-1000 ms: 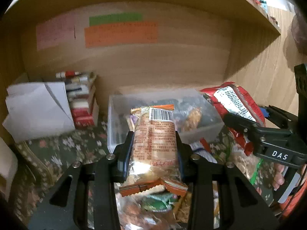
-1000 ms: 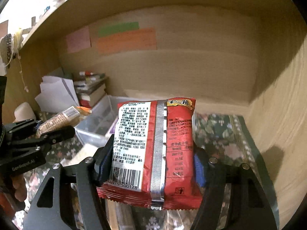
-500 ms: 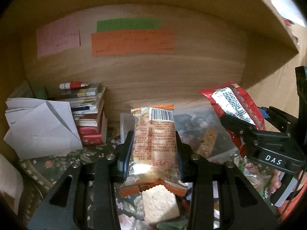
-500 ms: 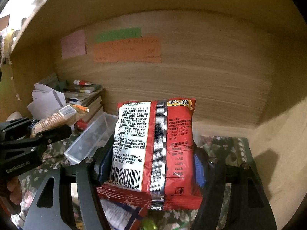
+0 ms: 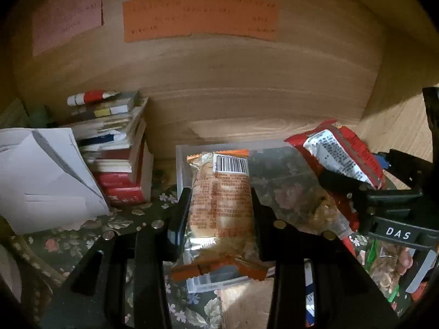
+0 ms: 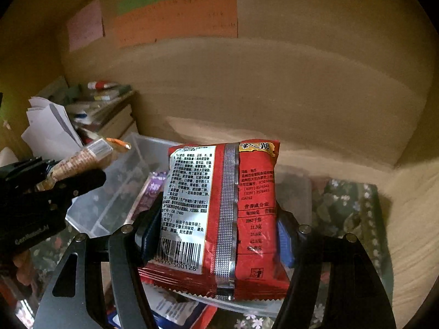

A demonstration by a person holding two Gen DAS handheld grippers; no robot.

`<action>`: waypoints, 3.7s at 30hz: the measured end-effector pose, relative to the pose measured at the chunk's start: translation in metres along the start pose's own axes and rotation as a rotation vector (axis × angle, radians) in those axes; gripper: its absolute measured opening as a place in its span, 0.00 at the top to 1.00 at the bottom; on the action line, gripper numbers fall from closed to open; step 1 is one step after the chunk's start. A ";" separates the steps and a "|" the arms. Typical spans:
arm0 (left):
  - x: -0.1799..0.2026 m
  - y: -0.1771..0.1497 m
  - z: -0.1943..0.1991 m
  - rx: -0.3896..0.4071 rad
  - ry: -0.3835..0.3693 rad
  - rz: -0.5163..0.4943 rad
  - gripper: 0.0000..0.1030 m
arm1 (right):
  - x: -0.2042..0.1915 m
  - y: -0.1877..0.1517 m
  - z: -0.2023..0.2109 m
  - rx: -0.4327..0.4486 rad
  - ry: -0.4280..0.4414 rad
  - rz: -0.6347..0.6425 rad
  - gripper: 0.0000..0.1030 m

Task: Organize snacks
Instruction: 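Grasp the red barcode bag with the right gripper while the left grasps a wafer pack, then drop the red bag and wafer pack into the clear box with both grippers, then grasp the green-edged clear bag with the right gripper while the left grasps a cookie bag, then place both held bags into the clear box and open both grippers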

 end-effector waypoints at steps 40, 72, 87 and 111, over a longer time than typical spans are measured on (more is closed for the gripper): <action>0.011 -0.126 0.095 0.009 0.036 -0.003 0.13 | 0.048 -0.116 0.101 0.074 -0.054 -0.107 0.20; 0.031 -0.175 0.062 -0.058 -0.010 0.034 0.45 | 0.053 -0.152 0.079 0.007 -0.008 -0.110 0.48; 0.016 -0.119 0.115 0.081 0.050 0.012 0.45 | 0.043 -0.098 0.132 0.199 0.003 -0.120 0.49; 0.045 -0.009 0.090 0.181 -0.010 -0.040 0.45 | 0.028 -0.011 0.130 0.341 -0.003 -0.061 0.49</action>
Point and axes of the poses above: each gripper's, at about its wrist camera, not at the fingertips, and z roughly against the way its jaws point, x to its right, y to its top, the point moved 9 cm from there along -z, roughly the way its jaws point, and after that the axes turned 6 degrees about -z, right-handed, at the moved point
